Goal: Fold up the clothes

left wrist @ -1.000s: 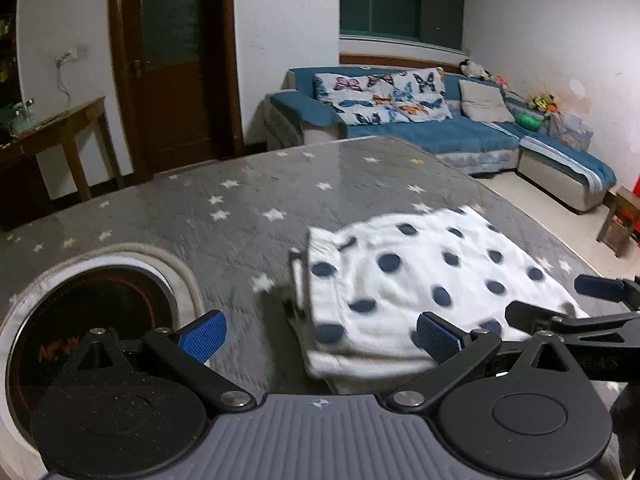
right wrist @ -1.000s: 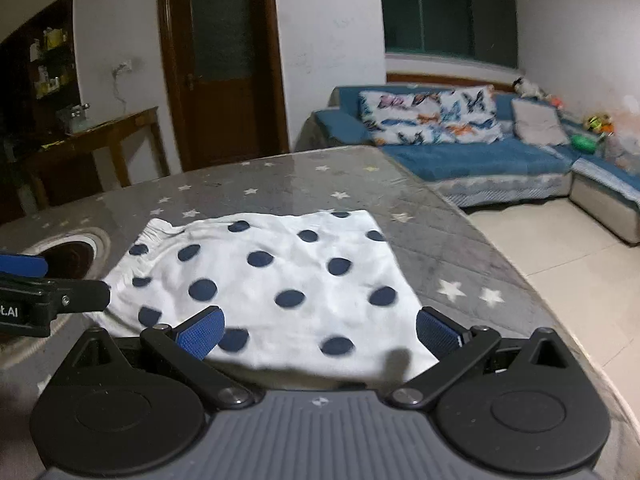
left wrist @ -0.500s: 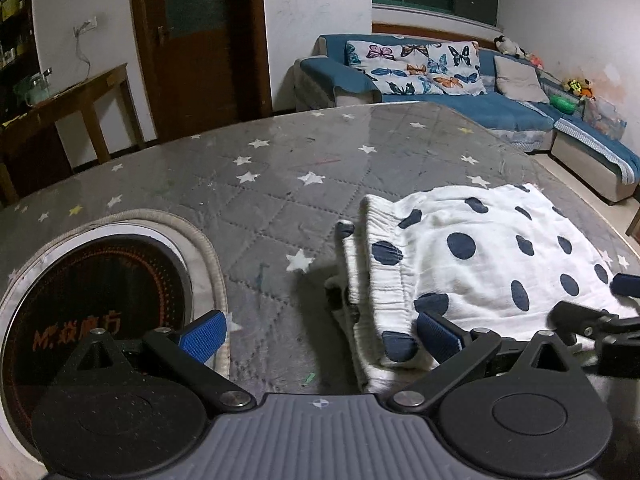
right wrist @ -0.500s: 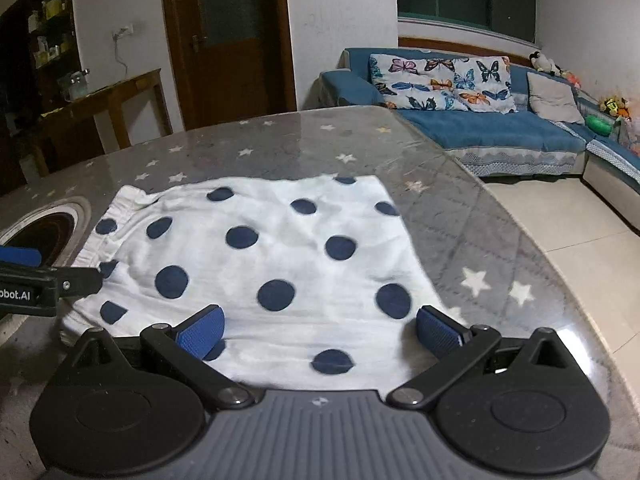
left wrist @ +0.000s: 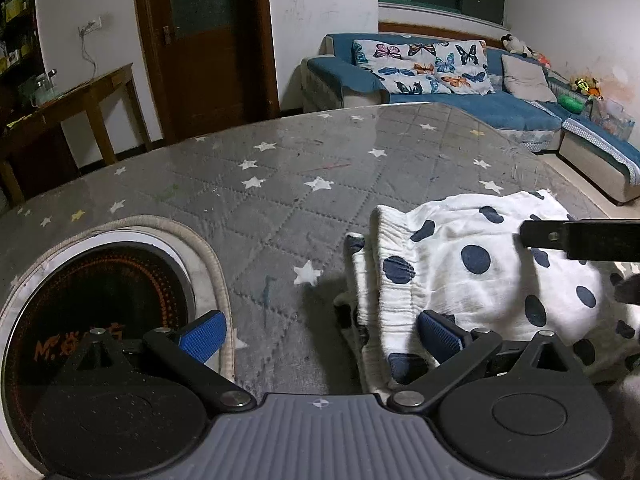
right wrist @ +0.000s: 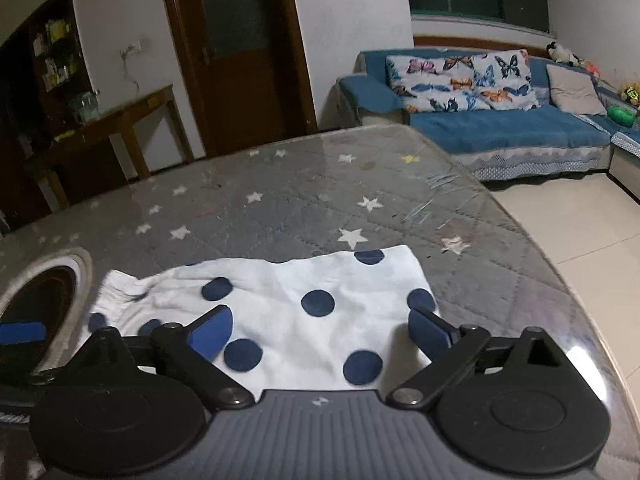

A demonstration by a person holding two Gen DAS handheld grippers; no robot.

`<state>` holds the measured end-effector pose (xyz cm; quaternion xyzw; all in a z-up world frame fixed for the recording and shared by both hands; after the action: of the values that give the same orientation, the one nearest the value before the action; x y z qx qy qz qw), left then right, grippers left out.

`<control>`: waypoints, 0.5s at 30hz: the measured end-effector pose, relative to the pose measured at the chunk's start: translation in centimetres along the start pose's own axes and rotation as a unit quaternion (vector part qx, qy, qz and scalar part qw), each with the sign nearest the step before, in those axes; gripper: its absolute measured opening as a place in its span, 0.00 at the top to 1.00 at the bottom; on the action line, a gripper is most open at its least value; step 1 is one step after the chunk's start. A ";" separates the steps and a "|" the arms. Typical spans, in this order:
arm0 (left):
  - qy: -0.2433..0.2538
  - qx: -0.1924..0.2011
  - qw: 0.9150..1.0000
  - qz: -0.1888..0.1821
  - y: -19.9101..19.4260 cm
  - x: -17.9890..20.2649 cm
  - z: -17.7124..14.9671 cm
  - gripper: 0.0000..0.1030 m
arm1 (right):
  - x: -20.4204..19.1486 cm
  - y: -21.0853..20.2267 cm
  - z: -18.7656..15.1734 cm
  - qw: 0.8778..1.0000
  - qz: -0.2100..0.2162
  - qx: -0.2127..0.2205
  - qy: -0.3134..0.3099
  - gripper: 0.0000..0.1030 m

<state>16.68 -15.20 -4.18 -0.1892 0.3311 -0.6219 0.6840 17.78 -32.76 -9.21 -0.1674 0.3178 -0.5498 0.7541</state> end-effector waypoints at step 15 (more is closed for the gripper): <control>-0.003 -0.007 1.000 -0.004 0.0 0.0 -0.4 0.00 | -2.1 -1.3 -0.7 0.999 -0.004 -0.009 -0.045 0.08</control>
<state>16.38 -15.09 -4.48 -0.1974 0.3328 -0.6218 0.6809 15.96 -31.17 -8.30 -0.2001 0.2874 -0.5419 0.7640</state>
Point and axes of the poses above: each gripper's, at about its wrist camera, not at the fingertips, and y roughly the way its jaws point, x to its right, z to its top, the point moved 9 cm from there along y, roughly the way its jaws point, and after that the axes turned 14 degrees about z, right-handed, at the moved point
